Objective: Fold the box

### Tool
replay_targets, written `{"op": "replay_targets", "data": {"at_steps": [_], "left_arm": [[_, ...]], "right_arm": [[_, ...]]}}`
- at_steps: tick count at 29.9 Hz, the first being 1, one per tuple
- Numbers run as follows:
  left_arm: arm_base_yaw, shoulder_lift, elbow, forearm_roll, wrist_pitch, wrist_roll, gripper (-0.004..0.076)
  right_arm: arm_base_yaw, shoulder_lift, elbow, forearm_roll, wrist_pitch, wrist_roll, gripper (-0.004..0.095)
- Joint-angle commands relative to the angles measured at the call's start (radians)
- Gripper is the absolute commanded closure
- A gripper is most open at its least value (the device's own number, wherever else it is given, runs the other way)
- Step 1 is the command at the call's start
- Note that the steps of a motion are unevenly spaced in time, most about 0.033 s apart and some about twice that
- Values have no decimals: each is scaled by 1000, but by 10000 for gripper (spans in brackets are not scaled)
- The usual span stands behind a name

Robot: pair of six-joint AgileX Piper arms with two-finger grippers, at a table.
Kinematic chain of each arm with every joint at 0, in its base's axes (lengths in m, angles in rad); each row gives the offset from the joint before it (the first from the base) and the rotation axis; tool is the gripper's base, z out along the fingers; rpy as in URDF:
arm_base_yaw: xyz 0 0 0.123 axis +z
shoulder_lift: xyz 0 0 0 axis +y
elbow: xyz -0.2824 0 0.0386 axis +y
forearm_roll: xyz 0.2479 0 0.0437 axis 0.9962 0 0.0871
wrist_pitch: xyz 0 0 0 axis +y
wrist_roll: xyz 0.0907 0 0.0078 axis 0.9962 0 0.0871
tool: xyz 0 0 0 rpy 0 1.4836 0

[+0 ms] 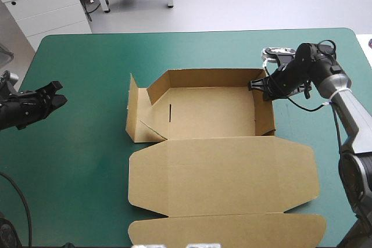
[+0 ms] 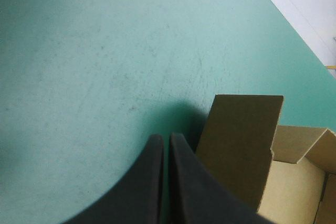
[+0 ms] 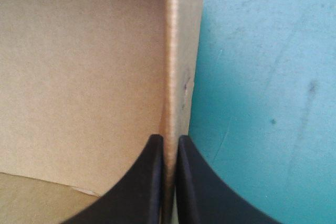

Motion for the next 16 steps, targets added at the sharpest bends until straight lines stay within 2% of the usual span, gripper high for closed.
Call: {"op": "replay_targets", "data": {"at_steps": [1,3,5,10,12,14,16], "left_arm": [[4,-31,-24,-60,-20,-11,711],[4,-31,-24,-55,-24,-11,711],[4,-31,-24,-49,-25,-11,711],[4,-31,-24,-51,-27,-13,711],[4,-31,-24,-52,-27,-13,711],[4,-31,-24,-52,-27,-13,711],[4,-31,-24,-52,-27,-13,711]], "right_arm": [[3,-29,-26,4,-4,-16,851],[3,-27,-26,6,-8,-26,785],[3,-26,-26,6,-8,-28,671],[1,-26,-77,2,39,-28,231],[1,-26,-123,-12,96,-17,102],[1,-26,-176,-48,162,25,58],[1,-34,-221,-84,163,80,59]]}}
